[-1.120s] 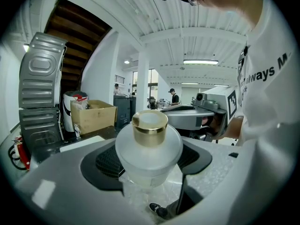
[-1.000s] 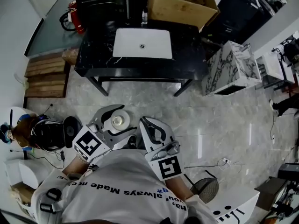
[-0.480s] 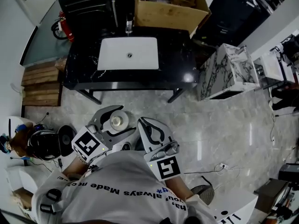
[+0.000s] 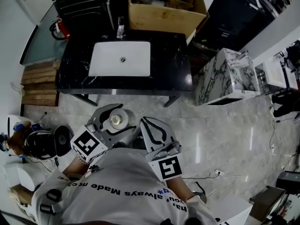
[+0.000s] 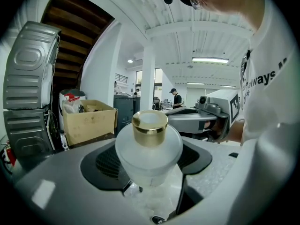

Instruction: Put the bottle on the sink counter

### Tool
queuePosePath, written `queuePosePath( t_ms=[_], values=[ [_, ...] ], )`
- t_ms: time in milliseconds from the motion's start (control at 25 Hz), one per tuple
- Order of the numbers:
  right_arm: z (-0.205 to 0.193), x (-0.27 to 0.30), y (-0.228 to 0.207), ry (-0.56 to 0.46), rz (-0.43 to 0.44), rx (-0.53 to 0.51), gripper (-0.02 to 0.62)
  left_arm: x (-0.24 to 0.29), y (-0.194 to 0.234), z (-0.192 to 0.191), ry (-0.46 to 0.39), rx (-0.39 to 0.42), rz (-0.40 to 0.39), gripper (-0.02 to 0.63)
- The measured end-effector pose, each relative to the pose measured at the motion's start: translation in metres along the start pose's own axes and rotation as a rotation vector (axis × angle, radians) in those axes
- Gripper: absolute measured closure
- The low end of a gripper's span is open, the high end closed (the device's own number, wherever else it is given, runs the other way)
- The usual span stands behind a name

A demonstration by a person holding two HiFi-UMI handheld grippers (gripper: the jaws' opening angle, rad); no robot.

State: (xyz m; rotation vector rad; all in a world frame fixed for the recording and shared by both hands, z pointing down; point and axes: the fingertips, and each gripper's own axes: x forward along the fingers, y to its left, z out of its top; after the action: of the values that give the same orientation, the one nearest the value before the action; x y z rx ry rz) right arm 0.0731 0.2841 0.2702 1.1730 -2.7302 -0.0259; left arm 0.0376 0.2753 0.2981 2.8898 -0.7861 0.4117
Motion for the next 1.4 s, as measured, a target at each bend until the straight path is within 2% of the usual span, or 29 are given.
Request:
queuePosePath(
  t_ms=[480,800,1080,1400],
  values=[
    [-0.011,0.013,-0.041,0.018,0.022,0.020,0.577,0.034,0.028,0.004,0.003,-0.013,0.052,0.278],
    [-0.012,0.034,-0.067,0.024,0.031,-0.007,0.577,0.055,0.056,0.006,0.008,-0.010,0.059,0.278],
    [-0.013,0.067,-0.101,0.039,0.040,0.001,0.577,0.079,0.096,0.014,0.010,-0.018,0.069,0.278],
    [-0.012,0.130,-0.133,0.056,0.054,-0.002,0.577,0.099,0.161,0.016,0.015,-0.031,0.074,0.278]
  ],
)
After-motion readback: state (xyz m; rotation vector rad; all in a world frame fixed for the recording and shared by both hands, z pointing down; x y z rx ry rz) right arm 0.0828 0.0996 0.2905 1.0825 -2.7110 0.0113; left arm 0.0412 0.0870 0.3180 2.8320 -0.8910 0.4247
